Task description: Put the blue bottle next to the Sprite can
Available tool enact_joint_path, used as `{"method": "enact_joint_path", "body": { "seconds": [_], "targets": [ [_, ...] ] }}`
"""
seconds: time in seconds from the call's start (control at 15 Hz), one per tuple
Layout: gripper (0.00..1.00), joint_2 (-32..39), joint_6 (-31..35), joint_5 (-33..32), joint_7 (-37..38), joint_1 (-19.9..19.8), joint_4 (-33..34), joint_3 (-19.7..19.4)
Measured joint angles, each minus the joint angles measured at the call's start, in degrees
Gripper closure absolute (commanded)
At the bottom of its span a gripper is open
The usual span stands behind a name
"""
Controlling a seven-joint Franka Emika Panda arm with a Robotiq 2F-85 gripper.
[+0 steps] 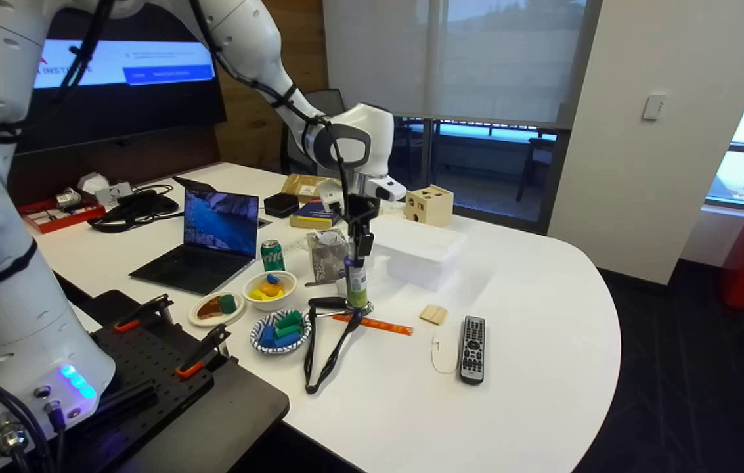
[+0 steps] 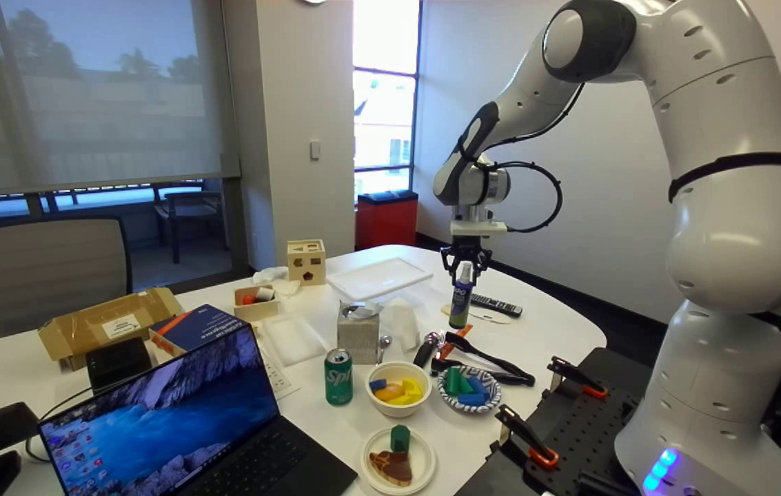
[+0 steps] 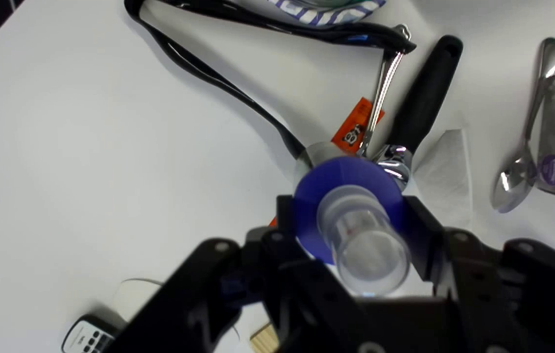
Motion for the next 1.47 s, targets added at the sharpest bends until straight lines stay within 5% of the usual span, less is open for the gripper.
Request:
{"method": "enact_joint_path", "body": {
  "seconds": [0.4,1.47],
  "targets": [
    [0.69,-5.47,-7.77,-7.02,-0.12,6.55,-0.42,1.9],
    [0.69,-8.6,-3.1,-11.0,-10.28,17.17,-4.06,14.08]
  ]
}}
